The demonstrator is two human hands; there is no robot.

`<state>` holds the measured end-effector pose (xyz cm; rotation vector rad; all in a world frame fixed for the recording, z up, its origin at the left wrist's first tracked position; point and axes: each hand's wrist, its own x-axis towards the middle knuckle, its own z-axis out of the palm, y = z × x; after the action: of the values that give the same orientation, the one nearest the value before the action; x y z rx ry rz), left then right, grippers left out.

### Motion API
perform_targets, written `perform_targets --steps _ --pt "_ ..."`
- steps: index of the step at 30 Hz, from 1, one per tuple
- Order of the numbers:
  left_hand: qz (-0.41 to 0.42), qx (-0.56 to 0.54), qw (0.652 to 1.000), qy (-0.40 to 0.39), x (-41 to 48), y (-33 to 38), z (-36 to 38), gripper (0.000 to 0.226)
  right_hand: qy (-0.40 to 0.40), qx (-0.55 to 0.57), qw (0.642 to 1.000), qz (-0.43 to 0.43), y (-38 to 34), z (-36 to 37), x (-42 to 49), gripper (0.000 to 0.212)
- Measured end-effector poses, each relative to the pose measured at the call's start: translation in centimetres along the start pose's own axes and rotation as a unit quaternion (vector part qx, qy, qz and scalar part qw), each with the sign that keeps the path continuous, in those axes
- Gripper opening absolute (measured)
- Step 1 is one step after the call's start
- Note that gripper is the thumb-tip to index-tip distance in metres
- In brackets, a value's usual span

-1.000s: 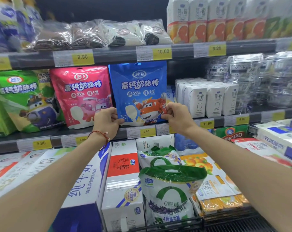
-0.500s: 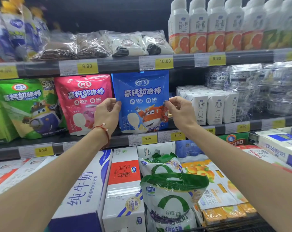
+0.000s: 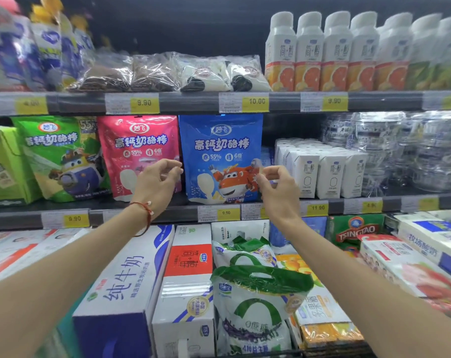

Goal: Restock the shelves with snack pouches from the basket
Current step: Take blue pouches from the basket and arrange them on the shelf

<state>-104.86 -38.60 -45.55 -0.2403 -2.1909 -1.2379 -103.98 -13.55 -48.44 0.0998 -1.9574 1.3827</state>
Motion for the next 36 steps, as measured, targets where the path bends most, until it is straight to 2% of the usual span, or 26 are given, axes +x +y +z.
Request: perform_targets --steps 3,9,13,19,21,24,31,36 --pt "0.006 0.045 0.999 -0.012 -1.8 -0.1 -1.2 0.017 0.005 0.002 1.000 -0.027 -0.3 0.8 -2.4 0.012" --pt "-0.015 0.085 0.995 0.047 -2.7 -2.0 -5.3 0.028 -0.102 -0.023 0.990 -0.091 -2.9 4.1 -5.7 0.013" --pt "-0.035 0.107 0.989 0.092 -1.8 -3.6 -7.5 0.028 -0.140 -0.020 0.984 -0.104 -5.0 6.9 -6.5 0.017" --pt "-0.115 0.139 0.982 0.052 1.4 -7.7 -8.9 0.048 -0.168 -0.024 0.981 -0.090 -6.6 10.7 -7.5 0.020" --pt "-0.131 0.179 0.975 0.011 2.4 -8.8 -9.0 0.045 -0.178 -0.031 0.979 -0.091 -6.9 11.8 -7.7 0.023" --pt "-0.102 0.195 0.975 -0.029 3.4 -9.9 -9.1 0.030 -0.170 -0.062 0.980 -0.084 -7.0 13.2 -7.7 0.028" --pt "-0.052 0.188 0.980 -0.024 4.6 -12.6 -10.3 0.016 -0.161 -0.146 0.975 -0.047 -7.7 17.1 -5.8 0.024" --pt "-0.061 0.193 0.979 0.000 5.0 -14.0 -11.3 0.022 -0.173 -0.226 0.959 0.011 -7.2 19.5 -4.5 0.018"
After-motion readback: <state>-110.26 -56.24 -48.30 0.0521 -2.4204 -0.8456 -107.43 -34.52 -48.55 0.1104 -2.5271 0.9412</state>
